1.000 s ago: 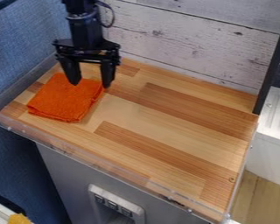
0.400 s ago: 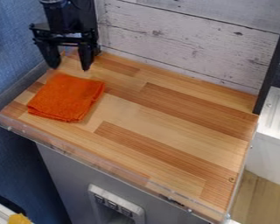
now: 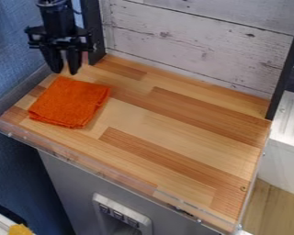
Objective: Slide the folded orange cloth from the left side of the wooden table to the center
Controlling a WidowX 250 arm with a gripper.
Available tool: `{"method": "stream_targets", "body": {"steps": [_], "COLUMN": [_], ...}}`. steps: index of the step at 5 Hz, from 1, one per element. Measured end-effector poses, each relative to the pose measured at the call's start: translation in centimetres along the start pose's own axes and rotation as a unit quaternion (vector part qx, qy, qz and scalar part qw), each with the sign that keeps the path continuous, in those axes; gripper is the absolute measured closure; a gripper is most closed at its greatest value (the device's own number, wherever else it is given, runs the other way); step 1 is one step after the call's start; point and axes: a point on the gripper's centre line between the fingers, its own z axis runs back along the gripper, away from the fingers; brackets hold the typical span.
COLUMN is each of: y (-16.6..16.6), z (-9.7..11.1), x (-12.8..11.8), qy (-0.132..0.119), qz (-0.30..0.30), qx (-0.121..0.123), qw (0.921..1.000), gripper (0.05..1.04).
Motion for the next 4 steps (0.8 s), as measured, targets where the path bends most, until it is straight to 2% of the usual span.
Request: {"method": "stream_targets", "body": {"steps": [1, 2, 4], "y": [0.8, 1.2, 1.0], "z": [-1.4, -3.2, -5.3], "x": [0.7, 0.8, 0.9], "qy": [0.012, 0.026, 0.034], "qz": [0.003, 0.005, 0.006], "qx": [0.004, 0.003, -0.005], "qw": [0.9999, 0.9997, 0.9994], "gripper": [0.926, 1.016, 1.024]}}
